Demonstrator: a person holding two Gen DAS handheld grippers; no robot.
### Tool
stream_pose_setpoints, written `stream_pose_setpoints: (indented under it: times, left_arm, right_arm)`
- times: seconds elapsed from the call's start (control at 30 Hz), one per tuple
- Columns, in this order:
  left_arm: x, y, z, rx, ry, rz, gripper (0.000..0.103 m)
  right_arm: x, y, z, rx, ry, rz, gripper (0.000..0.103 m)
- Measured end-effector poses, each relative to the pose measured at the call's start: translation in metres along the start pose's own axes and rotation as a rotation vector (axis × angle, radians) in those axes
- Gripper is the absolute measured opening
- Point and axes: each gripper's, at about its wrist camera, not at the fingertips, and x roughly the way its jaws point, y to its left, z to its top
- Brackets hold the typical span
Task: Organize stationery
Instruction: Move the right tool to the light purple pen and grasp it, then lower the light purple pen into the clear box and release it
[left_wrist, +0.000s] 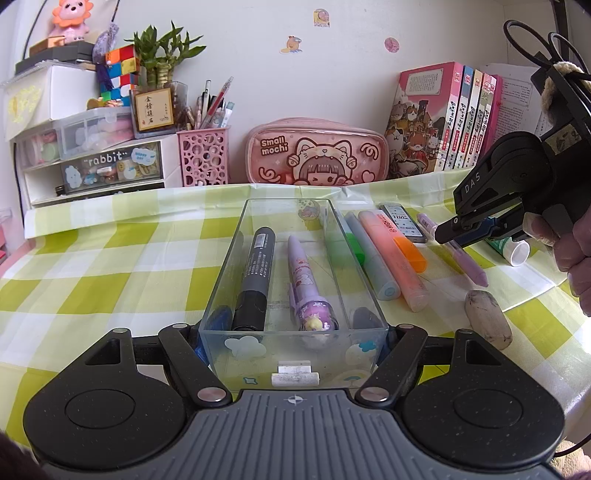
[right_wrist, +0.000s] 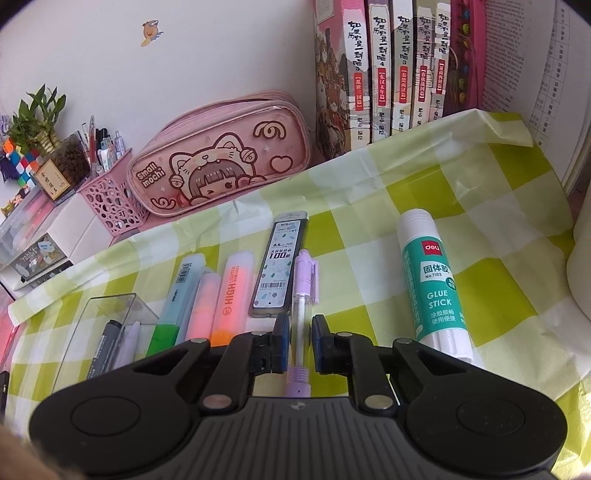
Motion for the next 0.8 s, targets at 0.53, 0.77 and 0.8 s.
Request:
stream_pose_setpoints:
  times: [0.53,0.77,0.8]
  left_arm:
    - [0.000,0.000,0.000,0.000,0.000,0.000,0.074]
    - [0.000,0.000,0.000,0.000,0.000,0.000,0.074]
    - [0.000,0.000,0.000,0.000,0.000,0.000,0.074]
  right_arm:
    - [-0.028,0.022,0.002,0.155,0.025,0.271,0.017]
    - [-0.028,0.042,-0.004,0.185,0.066,0.345,0.017]
    - [-0.027,0.045,-0.005,0.186,0.073,0.354,0.017]
